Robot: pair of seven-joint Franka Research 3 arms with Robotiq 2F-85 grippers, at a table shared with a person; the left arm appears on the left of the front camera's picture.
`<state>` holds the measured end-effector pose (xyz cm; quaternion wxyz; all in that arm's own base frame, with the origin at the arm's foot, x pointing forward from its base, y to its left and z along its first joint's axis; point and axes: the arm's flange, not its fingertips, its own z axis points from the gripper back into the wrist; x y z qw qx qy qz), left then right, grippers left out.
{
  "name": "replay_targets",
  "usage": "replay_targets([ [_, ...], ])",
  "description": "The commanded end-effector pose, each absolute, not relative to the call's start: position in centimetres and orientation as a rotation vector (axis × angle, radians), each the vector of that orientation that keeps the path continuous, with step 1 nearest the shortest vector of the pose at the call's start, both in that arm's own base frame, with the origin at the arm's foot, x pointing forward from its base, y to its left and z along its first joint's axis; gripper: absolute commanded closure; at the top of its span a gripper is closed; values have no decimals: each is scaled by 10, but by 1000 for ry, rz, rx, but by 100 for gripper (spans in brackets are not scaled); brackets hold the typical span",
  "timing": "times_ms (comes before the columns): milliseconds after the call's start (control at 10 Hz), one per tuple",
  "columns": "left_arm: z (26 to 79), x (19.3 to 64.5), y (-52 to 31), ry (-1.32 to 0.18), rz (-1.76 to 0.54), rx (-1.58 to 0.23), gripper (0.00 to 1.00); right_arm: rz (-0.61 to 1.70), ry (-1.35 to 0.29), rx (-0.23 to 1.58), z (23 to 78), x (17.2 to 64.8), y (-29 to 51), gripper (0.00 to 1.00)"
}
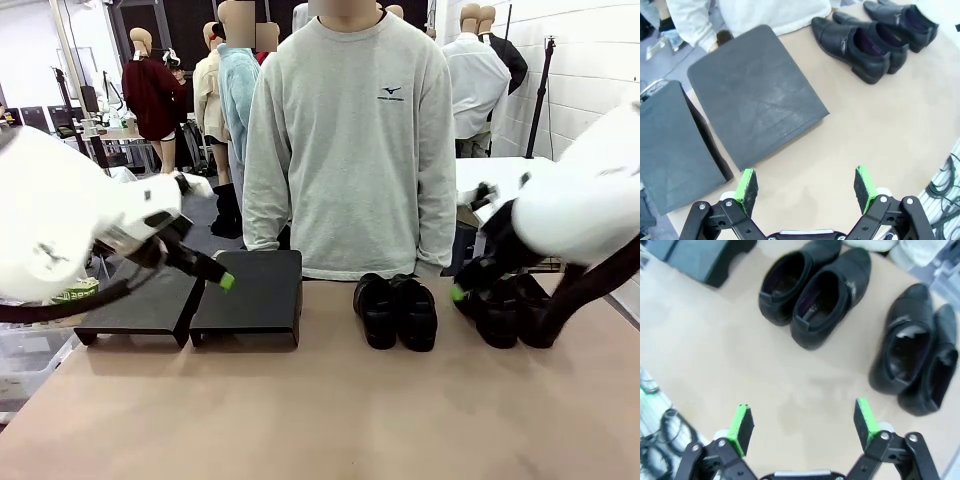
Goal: Organize the shoes by placing them on the stand.
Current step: Pick up one Shoe and place it in the middle of the table.
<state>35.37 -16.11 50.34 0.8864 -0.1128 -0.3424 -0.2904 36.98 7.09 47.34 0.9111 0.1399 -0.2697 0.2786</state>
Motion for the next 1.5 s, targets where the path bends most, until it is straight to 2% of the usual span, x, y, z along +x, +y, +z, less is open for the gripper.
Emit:
replay_targets([
  [0, 519, 319, -112, -677, -669, -278, 0, 591, -570, 415, 482, 344, 20, 0],
  [300, 537, 288, -78, -572, -635, -224, 0, 550, -625, 553, 492, 327, -22, 0],
  [700, 539, 255, -58, -667, -562, -264, 0, 524, -630, 603, 492, 317, -37, 0],
  [900, 535, 255, -59, -726, -514, -294, 0, 504, -605, 653, 487, 325, -35, 0],
  [1000, 580, 281, -56, -645, -571, -254, 0, 504, -621, 590, 504, 326, -41, 0],
  [1400, 580, 281, -56, -645, -571, -254, 0, 504, -621, 590, 504, 326, -41, 0],
])
